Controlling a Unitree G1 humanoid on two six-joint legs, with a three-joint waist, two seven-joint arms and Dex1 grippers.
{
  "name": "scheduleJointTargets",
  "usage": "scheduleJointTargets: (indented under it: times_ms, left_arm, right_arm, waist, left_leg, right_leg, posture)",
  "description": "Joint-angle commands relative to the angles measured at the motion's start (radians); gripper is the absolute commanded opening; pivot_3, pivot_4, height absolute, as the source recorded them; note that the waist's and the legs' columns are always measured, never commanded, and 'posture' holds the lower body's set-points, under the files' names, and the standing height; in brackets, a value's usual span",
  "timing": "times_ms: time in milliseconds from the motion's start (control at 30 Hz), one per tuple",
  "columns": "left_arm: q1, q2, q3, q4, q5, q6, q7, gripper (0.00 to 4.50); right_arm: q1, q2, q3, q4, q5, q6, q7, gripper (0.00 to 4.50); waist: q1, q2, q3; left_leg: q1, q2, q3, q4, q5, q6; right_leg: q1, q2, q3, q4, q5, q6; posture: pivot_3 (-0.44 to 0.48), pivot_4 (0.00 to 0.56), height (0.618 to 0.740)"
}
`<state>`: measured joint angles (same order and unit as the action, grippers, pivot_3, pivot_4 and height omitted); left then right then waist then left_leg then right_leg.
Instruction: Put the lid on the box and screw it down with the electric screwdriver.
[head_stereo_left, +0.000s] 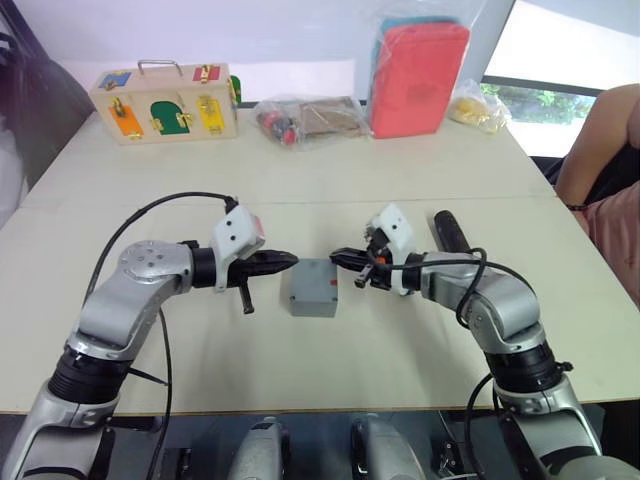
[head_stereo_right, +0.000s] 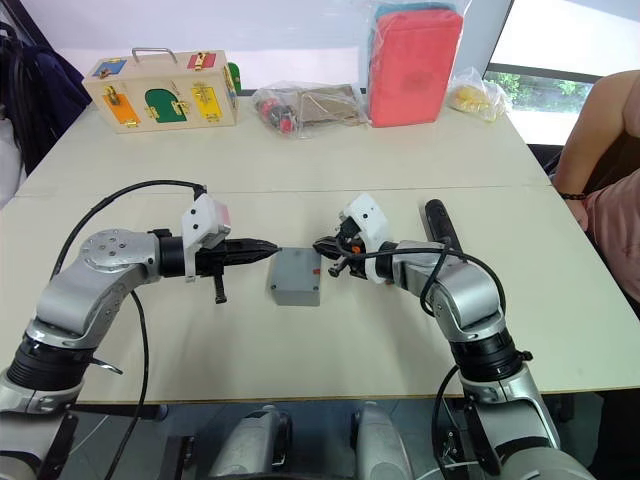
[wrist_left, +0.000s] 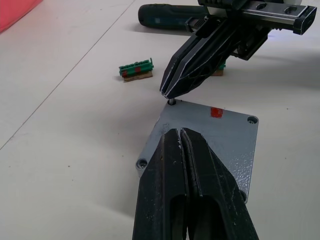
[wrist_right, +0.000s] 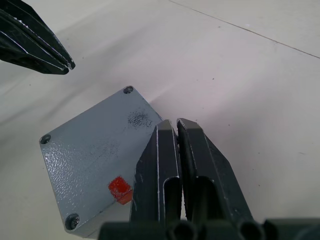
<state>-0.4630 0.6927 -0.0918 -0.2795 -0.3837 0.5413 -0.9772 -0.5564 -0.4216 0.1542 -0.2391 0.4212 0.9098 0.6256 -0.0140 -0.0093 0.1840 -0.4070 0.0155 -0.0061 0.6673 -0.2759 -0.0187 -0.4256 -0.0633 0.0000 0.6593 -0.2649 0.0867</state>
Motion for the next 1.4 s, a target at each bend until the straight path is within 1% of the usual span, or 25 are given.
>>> scheduleJointTargets:
  times_ms: [33,367,500,567,667,767,800,933,1067,1167,1267,1333,1400]
  left_arm:
    - [0.002,0.014,0.032,-0.035,-0.014,0.000,0.006,0.00]
    - [0.018,0.014,0.031,-0.049,-0.018,0.005,0.015,0.00]
    - [0.025,0.017,0.028,-0.050,-0.020,0.002,0.016,0.00]
    - [0.025,0.017,0.028,-0.051,-0.022,0.003,0.017,0.00]
    - [0.030,0.021,0.027,-0.055,-0.022,0.001,0.015,0.00]
    - [0.027,0.026,0.032,-0.054,-0.025,-0.007,0.008,0.00]
    - [0.025,0.027,0.034,-0.053,-0.027,-0.008,0.007,0.00]
    - [0.006,0.003,0.020,-0.031,-0.023,-0.034,0.014,0.00]
    - [-0.010,-0.026,0.021,-0.045,-0.050,-0.020,0.016,0.00]
    - [0.004,-0.024,0.031,-0.061,-0.068,-0.010,0.007,0.00]
    - [0.016,-0.030,0.029,-0.036,-0.071,-0.028,0.000,0.00]
    - [0.012,-0.049,0.010,-0.033,-0.059,-0.038,0.016,0.00]
    - [0.018,-0.070,0.005,-0.047,-0.058,-0.036,0.039,0.00]
  right_arm:
    - [-0.017,-0.011,0.014,-0.009,-0.004,0.002,0.015,0.07]
    - [-0.039,-0.013,0.034,0.001,-0.007,0.030,0.024,0.07]
    - [-0.055,-0.016,0.029,-0.009,0.010,0.061,0.038,1.12]
    - [-0.059,-0.019,0.024,-0.027,0.021,0.078,0.043,2.12]
    - [-0.062,-0.029,0.013,-0.059,0.033,0.110,0.044,3.33]
    - [-0.081,-0.077,0.000,-0.114,0.043,0.133,0.057,4.35]
    - [-0.086,-0.087,-0.003,-0.124,0.045,0.137,0.059,4.46]
    - [-0.145,-0.189,-0.066,-0.154,0.057,0.164,0.073,4.46]
    - [-0.184,-0.368,-0.091,-0.131,0.039,0.254,0.092,4.46]
    - [-0.188,-0.452,-0.088,-0.116,0.041,0.297,0.106,4.46]
    - [-0.203,-0.563,-0.031,-0.035,0.010,0.363,0.133,4.46]
    - [-0.234,-0.609,0.028,0.061,-0.029,0.387,0.137,4.46]
    - [-0.266,-0.637,0.086,0.150,-0.054,0.372,0.179,4.46]
  waist:
    - [0.000,0.000,0.000]
    - [0.000,0.000,0.000]
    - [0.000,0.000,0.000]
    - [0.001,0.000,0.000]
    - [0.001,0.000,0.000]
    - [0.001,0.000,0.000]
    - [0.001,0.000,0.000]
    - [0.003,0.000,0.000]
    - [0.006,0.000,0.000]
    - [0.001,0.000,0.000]
    - [-0.001,0.000,0.000]
    - [0.000,0.000,0.000]
    - [0.001,0.000,0.000]
  left_leg:
    - [0.000,0.000,0.000,0.000,0.000,0.000]
    - [0.000,0.000,0.000,0.000,0.000,0.000]
    - [0.000,0.000,0.000,0.000,0.000,0.000]
    - [0.000,0.000,0.000,0.000,0.000,0.000]
    - [0.000,0.000,0.000,0.000,0.000,0.000]
    - [0.000,0.000,0.000,0.000,0.000,0.000]
    - [0.000,0.000,0.000,0.000,0.000,0.000]
    - [0.000,0.000,-0.001,0.000,0.000,0.000]
    - [-0.001,0.000,0.000,0.000,0.000,0.000]
    - [-0.001,0.000,0.000,0.000,0.000,0.000]
    - [0.000,0.000,0.000,-0.001,0.000,0.000]
    - [0.000,0.000,0.000,0.000,0.000,0.000]
    - [0.000,0.000,0.001,0.000,0.000,0.000]
  right_leg:
    - [0.000,0.000,0.000,0.000,0.000,0.000]
    - [0.000,0.000,0.000,0.000,0.000,0.000]
    - [0.000,0.000,0.000,0.000,0.000,0.000]
    - [0.000,0.000,0.000,0.000,0.000,0.000]
    - [0.000,0.000,0.000,0.000,0.000,0.000]
    - [0.000,0.000,0.000,0.000,0.000,0.000]
    - [0.000,0.000,0.000,0.000,0.000,0.000]
    - [0.000,0.000,0.000,0.000,0.000,0.000]
    - [0.000,-0.001,-0.001,-0.001,0.000,0.000]
    - [0.000,-0.001,0.000,-0.002,0.000,0.000]
    - [0.000,0.000,0.000,-0.002,0.000,0.000]
    - [0.000,0.000,0.000,-0.002,0.000,0.000]
    - [0.000,0.000,0.000,-0.002,0.000,0.000]
  posture:
    - [0.000,0.150,0.730]
    - [0.000,0.150,0.730]
    - [0.000,0.150,0.730]
    - [0.000,0.150,0.730]
    - [0.000,0.150,0.730]
    - [0.000,0.150,0.730]
    - [0.000,0.150,0.730]
    - [0.000,0.150,0.730]
    - [0.000,0.150,0.730]
    - [0.000,0.150,0.730]
    - [0.000,0.150,0.730]
    - [0.000,0.150,0.730]
    - [0.000,0.150,0.730]
